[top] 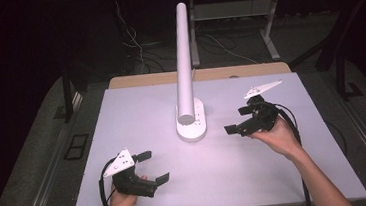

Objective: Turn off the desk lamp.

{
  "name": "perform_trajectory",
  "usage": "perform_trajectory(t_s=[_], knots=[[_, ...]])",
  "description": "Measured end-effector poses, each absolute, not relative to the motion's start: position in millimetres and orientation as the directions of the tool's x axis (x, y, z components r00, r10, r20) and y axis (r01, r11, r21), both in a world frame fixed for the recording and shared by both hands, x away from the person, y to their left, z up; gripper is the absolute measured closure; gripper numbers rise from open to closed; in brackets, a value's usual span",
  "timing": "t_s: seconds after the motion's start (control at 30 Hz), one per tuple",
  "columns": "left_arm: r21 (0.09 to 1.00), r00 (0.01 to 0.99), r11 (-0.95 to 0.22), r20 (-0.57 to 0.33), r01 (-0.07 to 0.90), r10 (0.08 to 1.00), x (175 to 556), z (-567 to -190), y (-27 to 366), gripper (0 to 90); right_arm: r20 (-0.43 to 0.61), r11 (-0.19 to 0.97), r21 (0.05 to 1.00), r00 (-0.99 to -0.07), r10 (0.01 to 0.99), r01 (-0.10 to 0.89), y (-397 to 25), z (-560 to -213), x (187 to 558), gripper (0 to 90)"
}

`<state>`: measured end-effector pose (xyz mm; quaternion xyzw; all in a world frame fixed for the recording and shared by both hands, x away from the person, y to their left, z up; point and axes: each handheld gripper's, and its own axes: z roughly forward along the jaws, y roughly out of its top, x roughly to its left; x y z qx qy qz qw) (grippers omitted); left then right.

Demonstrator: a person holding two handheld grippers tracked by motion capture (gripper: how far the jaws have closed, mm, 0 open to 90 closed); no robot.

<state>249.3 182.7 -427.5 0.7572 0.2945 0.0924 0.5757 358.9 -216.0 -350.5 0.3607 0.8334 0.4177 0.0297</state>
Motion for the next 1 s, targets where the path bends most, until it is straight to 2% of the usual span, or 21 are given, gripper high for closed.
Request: perform_trajectory(t_s=[0.43, 1.0], knots=[[0.926, 0.812, -0.165, -0.2, 0.34, 0.548, 250, -428, 183, 0.0, 0.244, 0.402, 0.714, -0.742, 0.625, 0.574, -202, -342, 387, 1.0], [0.925, 0.815, -0.167, -0.202, 0.34, 0.543, 249, -427, 184, 0.0, 0.27, 0.384, 0.703, -0.724, 0.635, 0.599, -189, -351, 424, 1.0]])
